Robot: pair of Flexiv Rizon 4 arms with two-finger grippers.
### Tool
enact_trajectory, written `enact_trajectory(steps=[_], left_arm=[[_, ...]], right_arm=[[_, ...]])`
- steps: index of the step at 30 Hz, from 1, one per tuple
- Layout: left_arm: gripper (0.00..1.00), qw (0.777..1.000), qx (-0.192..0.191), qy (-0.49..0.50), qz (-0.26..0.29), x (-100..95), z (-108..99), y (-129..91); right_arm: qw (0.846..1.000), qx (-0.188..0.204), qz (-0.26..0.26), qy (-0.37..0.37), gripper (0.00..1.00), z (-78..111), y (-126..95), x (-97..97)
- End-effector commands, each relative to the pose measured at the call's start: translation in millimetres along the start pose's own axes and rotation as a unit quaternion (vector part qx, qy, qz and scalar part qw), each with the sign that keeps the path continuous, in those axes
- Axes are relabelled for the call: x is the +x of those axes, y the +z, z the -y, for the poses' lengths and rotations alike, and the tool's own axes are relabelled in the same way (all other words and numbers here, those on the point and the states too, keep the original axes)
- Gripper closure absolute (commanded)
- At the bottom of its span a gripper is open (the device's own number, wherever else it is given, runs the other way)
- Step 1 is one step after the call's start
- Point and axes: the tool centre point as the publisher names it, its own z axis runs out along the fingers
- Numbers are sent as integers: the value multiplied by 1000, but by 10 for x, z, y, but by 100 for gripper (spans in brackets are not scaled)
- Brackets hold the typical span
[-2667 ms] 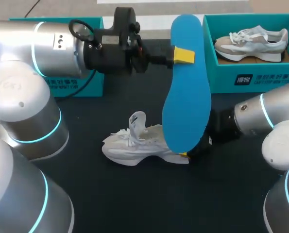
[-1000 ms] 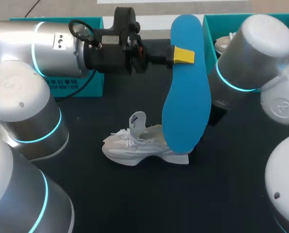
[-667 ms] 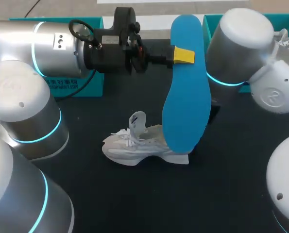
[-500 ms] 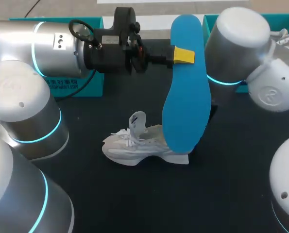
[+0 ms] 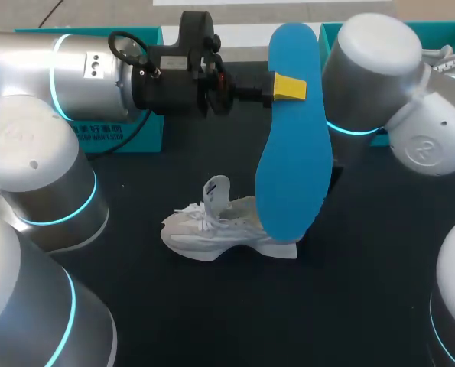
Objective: Take the shoe out of the shoebox, open the shoe tongue, remove and reinsert the insole, then place the shoe into the shoebox
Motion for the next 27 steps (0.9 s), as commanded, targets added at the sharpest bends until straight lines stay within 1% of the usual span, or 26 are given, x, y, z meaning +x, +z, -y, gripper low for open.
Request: enact_trajectory(steps=[1, 3, 4, 5, 7, 9, 11, 16, 20, 27], left_arm=[[100, 1000, 0, 0, 1, -4, -10, 12], [100, 1000, 0, 0, 1, -4, -10, 12], [100, 1000, 0, 0, 1, -4, -10, 12], [100, 1000, 0, 0, 1, -4, -10, 12], [100, 1000, 0, 0, 1, -4, -10, 12], [100, 1000, 0, 0, 1, -4, -10, 12], [100, 1000, 0, 0, 1, -4, -10, 12], [100, 1000, 0, 0, 1, -4, -10, 12], [100, 1000, 0, 0, 1, -4, -10, 12], [100, 1000, 0, 0, 1, -4, -10, 12]], right_arm=[[1000, 0, 1, 1, 0, 0, 7, 10], [1000, 0, 1, 1, 0, 0, 7, 10], [1000, -1, 2, 0, 0, -29, 10, -15], [1000, -5, 5, -8, 0, -72, 16, -62], [1000, -3, 3, -7, 0, -129, 35, -149], [1000, 5, 2, -19, 0, -215, 56, -257], [999, 3, 2, -33, 0, -292, 92, -352], [998, -3, -6, -57, 0, -431, 268, -513], [998, -10, -9, -65, 0, -501, 448, -552], [998, -20, -13, -55, 0, -552, 710, -471]])
